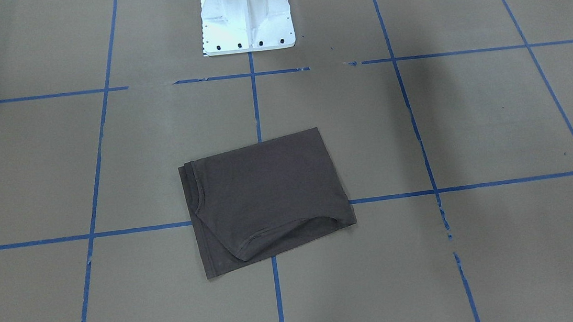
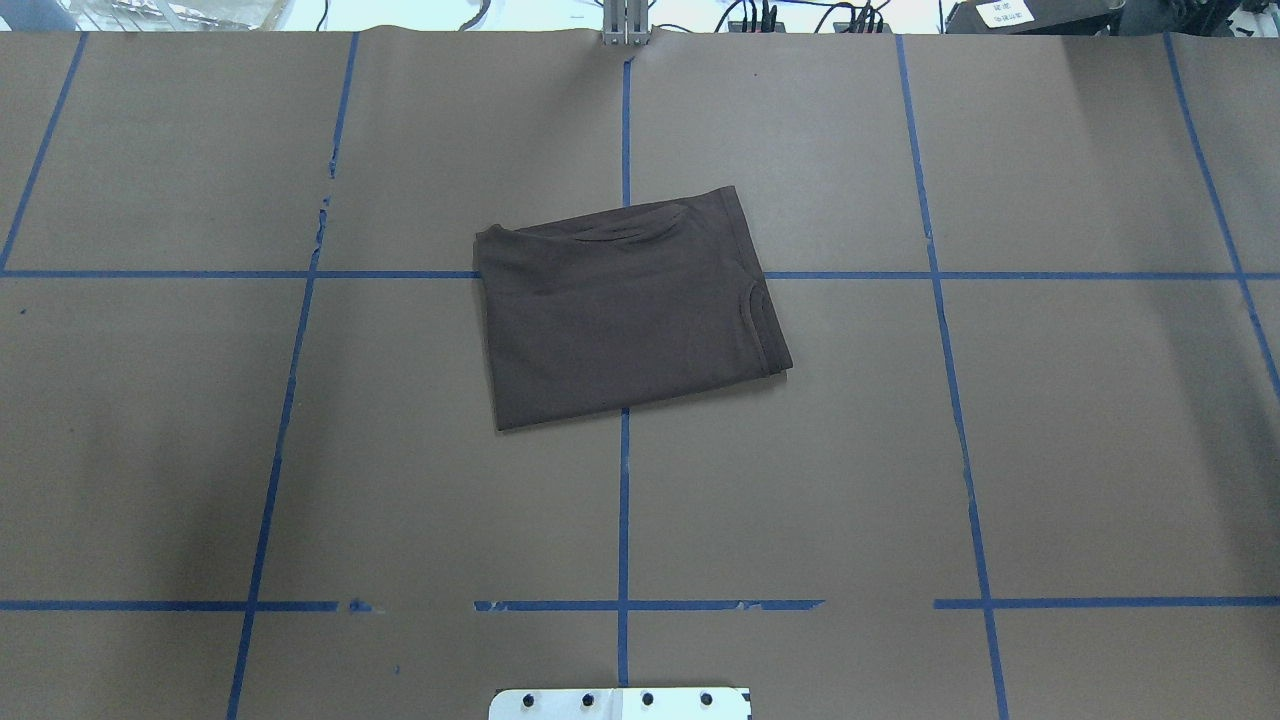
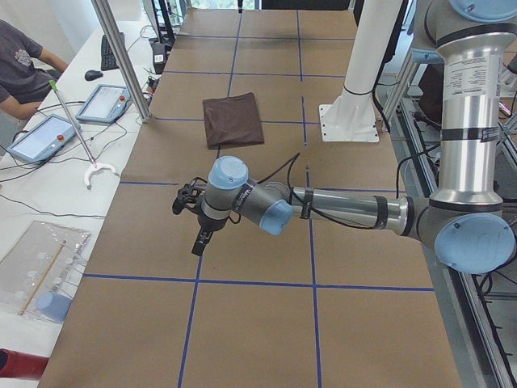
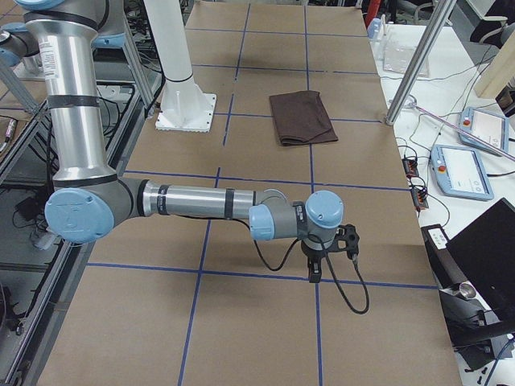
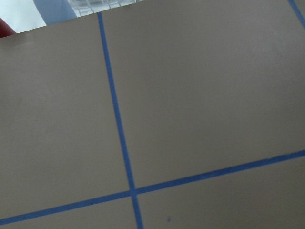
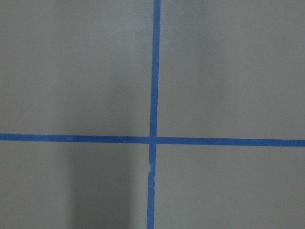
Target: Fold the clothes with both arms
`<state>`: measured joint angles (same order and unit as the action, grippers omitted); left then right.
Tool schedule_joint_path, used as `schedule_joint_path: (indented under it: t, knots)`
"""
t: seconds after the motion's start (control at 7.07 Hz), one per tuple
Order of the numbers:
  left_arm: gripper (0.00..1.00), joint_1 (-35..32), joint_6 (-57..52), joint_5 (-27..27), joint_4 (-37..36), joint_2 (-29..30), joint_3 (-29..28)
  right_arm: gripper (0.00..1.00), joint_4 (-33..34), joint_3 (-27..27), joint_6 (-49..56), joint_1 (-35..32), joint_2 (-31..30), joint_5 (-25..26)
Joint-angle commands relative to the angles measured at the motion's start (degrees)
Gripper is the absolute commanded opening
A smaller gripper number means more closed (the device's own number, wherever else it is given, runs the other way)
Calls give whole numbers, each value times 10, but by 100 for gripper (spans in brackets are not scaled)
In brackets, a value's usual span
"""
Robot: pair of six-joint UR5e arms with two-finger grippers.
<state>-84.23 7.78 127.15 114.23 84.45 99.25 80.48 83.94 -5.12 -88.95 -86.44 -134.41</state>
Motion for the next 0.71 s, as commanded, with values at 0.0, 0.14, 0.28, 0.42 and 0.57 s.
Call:
schedule_joint_path:
  t: [0.0,0.14,0.28,0.42,0.57]
  knots:
    - [100,-5,-3,10,-8,-23,4,100,-6,36,9,-12,-27,-3]
    - [100,-5,-10,13,-8,-36,-23,100,-4,52,6,-12,-42,-3]
    - [100,-6,-10,14,-16,-51,-37,100,-4,61,5,-12,-63,-6]
    - [100,-8,-21,14,-33,-70,-15,100,8,73,4,-12,-65,-6]
    - [100,-9,-71,11,-128,-61,13,100,18,73,4,-13,-69,-7]
